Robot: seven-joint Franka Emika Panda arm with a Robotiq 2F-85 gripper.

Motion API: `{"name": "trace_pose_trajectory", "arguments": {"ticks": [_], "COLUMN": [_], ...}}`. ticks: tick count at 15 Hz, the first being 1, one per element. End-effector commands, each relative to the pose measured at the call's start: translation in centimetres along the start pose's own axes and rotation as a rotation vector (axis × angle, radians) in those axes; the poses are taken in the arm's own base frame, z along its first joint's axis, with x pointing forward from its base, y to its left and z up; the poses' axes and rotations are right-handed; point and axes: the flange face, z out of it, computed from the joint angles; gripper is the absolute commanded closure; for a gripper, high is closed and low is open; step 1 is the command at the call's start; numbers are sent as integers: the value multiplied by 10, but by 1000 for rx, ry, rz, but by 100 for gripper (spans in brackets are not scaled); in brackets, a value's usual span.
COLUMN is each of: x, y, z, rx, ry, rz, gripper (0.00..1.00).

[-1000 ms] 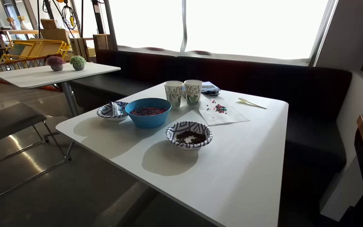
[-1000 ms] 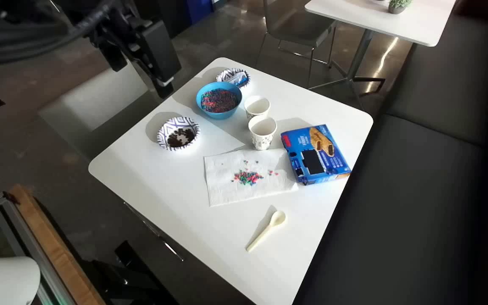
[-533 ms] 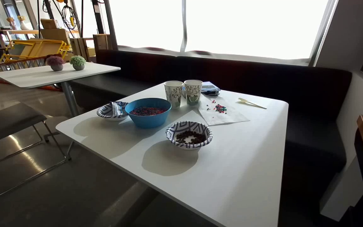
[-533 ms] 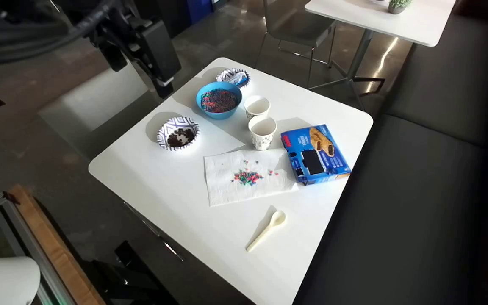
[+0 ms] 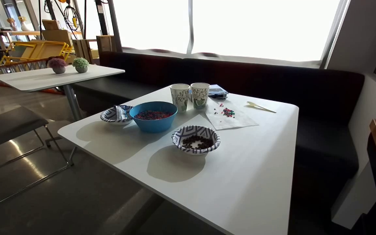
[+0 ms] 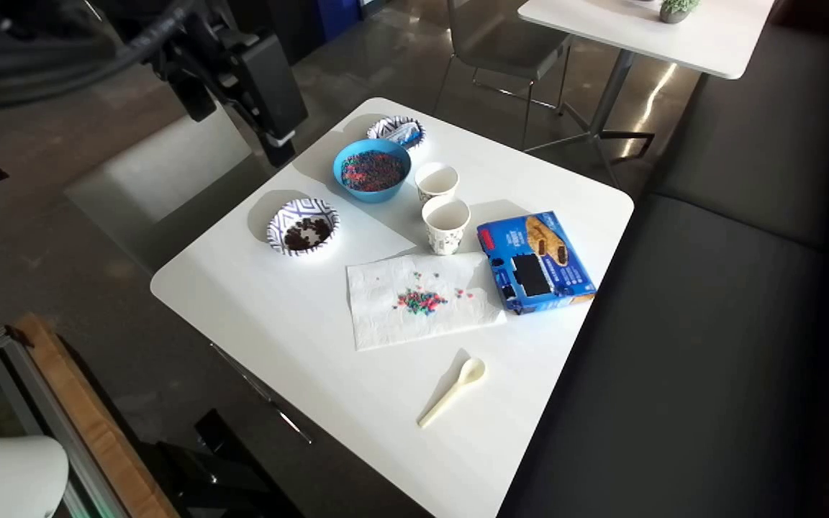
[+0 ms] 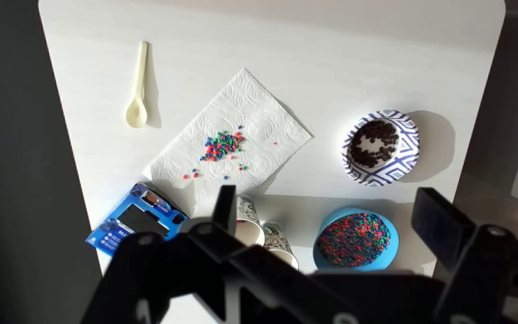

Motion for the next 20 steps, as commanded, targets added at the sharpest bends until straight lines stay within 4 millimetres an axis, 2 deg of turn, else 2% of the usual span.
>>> {"name": "trace_pose_trajectory", "arguments": {"ticks": [1, 4, 7, 12, 15, 20], "x": [0, 0, -1, 8, 8, 19], "y": [0, 0, 7, 33, 42, 55], "z": [-1, -1, 30, 105, 152, 236], "rx": [0, 0, -2, -27, -26, -13], "ry": [-1, -1, 14, 62, 65, 14], "rz": [0, 0, -83, -346, -513, -640], "gripper": [0, 0, 0, 0, 0, 0]}}
